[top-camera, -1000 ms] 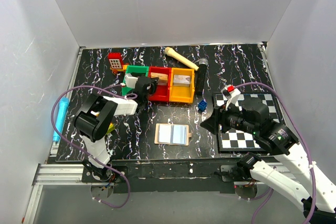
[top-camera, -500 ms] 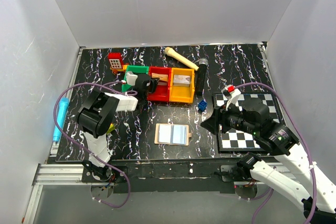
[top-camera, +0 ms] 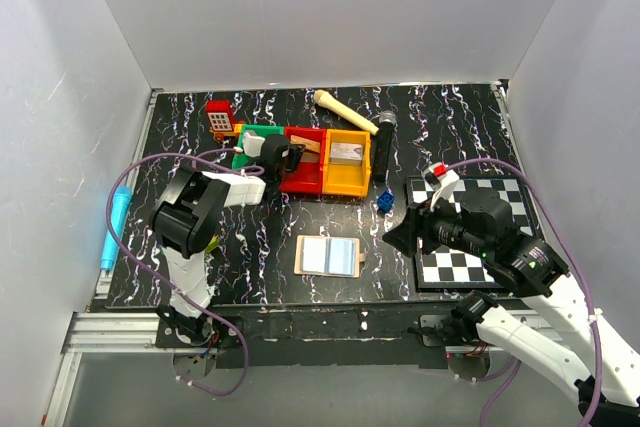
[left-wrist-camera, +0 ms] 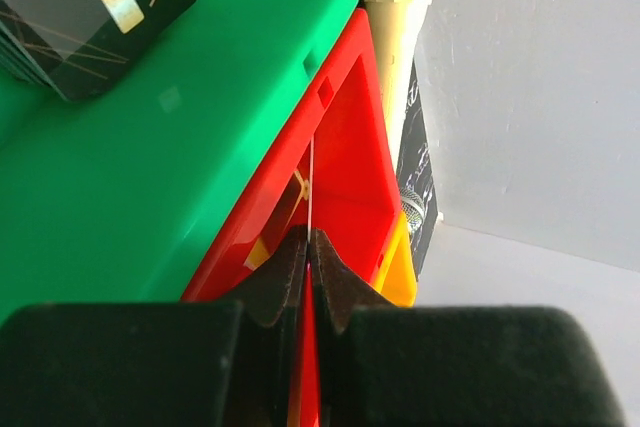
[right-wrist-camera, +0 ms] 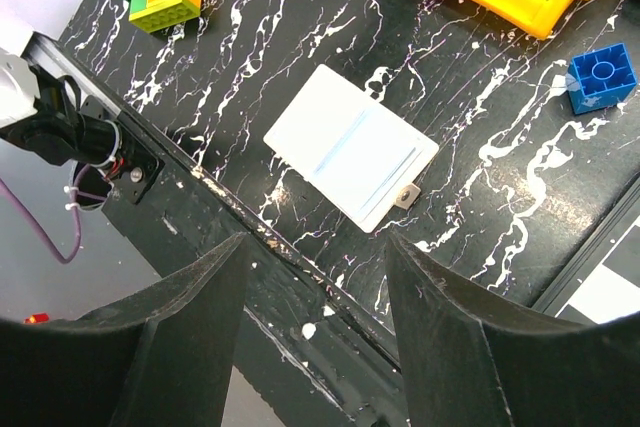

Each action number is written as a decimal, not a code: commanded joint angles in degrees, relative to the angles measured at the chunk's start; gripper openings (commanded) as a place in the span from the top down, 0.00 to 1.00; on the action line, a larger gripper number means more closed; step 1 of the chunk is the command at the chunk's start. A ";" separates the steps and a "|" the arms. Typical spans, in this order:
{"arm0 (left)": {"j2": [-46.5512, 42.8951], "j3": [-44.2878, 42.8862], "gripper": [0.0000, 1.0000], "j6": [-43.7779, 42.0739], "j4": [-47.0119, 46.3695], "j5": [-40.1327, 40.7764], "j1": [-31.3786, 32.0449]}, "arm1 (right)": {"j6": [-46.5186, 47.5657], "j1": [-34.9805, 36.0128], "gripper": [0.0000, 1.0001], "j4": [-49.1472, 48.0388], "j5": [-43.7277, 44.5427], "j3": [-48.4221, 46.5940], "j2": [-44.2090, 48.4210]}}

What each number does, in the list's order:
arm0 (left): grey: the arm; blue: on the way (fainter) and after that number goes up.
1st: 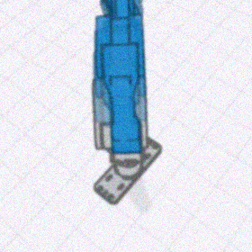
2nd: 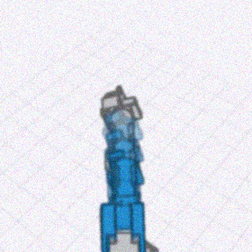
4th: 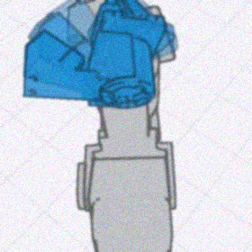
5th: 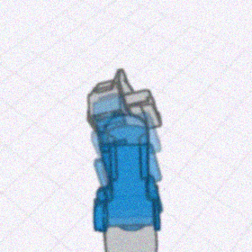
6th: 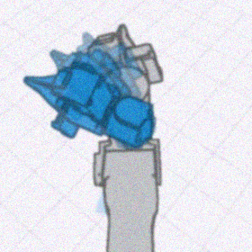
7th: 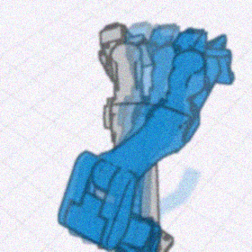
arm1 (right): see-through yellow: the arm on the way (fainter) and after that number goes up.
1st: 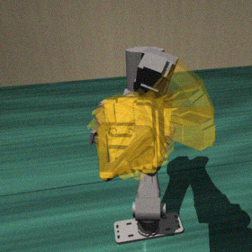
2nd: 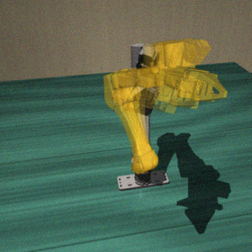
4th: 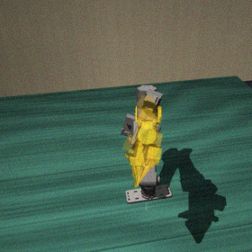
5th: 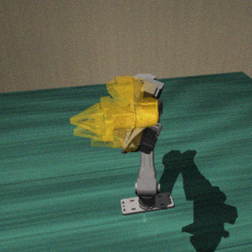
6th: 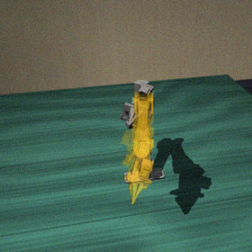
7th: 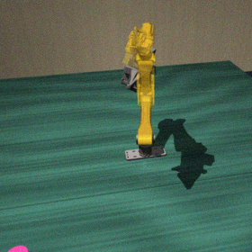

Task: Take the credit cards out of the card holder
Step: Place the credit card in the storage box.

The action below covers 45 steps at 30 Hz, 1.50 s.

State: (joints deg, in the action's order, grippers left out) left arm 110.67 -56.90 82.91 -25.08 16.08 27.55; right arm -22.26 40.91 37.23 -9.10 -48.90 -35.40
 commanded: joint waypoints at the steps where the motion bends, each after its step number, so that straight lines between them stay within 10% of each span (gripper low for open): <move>1: 1.21 -1.89 0.96 -0.30 4.16 -0.69 0.05 | 0.82 0.23 0.36 -1.29 1.02 0.48 0.94; 14: 2.09 -1.98 0.72 -0.30 6.36 -2.45 -0.39 | 0.90 0.23 0.36 -1.29 1.28 0.65 0.77; 45: -4.67 3.21 0.73 -7.05 11.09 -4.21 -1.97 | 0.82 0.23 0.36 -2.16 1.11 1.62 0.50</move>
State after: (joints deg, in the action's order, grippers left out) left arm 108.79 -55.72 80.36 -24.80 10.35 26.70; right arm -22.11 40.91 37.19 -8.69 -47.44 -34.98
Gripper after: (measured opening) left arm 0.290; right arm 0.644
